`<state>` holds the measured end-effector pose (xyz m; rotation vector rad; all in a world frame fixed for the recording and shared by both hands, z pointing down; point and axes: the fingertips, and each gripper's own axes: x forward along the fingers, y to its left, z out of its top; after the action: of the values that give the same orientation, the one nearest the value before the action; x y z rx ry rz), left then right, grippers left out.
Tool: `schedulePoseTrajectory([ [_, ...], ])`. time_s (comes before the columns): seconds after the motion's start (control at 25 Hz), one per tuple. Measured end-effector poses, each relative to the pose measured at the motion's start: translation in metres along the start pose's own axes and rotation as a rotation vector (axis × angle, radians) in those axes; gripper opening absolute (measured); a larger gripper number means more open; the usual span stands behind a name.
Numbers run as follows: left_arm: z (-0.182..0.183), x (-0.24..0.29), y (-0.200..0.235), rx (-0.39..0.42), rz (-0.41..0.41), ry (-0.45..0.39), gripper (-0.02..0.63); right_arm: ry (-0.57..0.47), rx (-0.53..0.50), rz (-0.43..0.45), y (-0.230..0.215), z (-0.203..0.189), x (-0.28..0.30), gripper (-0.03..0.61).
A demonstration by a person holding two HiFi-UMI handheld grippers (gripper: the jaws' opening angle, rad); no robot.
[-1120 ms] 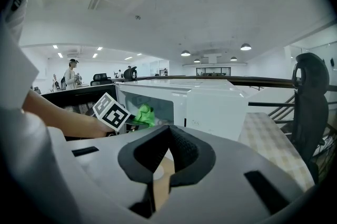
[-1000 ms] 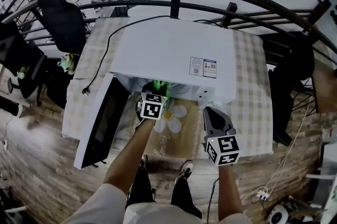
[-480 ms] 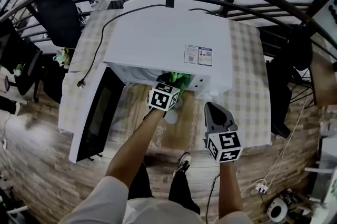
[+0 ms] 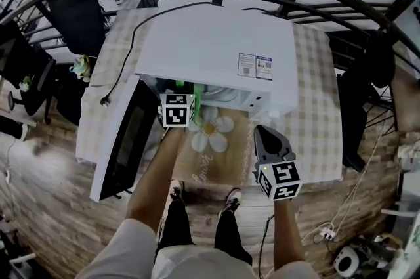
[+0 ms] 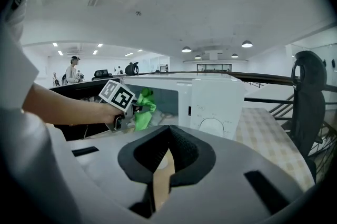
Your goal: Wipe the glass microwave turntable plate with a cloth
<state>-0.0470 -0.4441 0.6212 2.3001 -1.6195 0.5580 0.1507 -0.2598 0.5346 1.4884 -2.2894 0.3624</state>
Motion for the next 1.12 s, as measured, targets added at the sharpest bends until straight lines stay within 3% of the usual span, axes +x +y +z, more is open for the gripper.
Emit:
schedulePoseTrajectory([
  [0.24,-0.021,0.022,0.009,0.100,0.042,0.130,0.117,0.015,0.000,0.016,0.006,-0.005,0.009,0.014],
  [0.36,-0.024,0.026,0.000,0.116,0.022,0.138,0.115,0.018,0.000,0.013,0.003,-0.006,0.008,0.014],
  [0.72,-0.023,0.030,-0.087,0.123,-0.128,0.136,0.110,0.024,0.010,0.012,-0.003,-0.011,0.006,0.014],
  [0.96,-0.014,0.033,-0.160,0.141,-0.316,0.149,0.109,0.035,0.007,-0.001,-0.007,-0.014,0.001,0.014],
  [1.12,-0.005,0.024,-0.156,0.110,-0.348,0.098,0.112,0.035,0.001,0.000,-0.004,-0.011,0.000,0.014],
])
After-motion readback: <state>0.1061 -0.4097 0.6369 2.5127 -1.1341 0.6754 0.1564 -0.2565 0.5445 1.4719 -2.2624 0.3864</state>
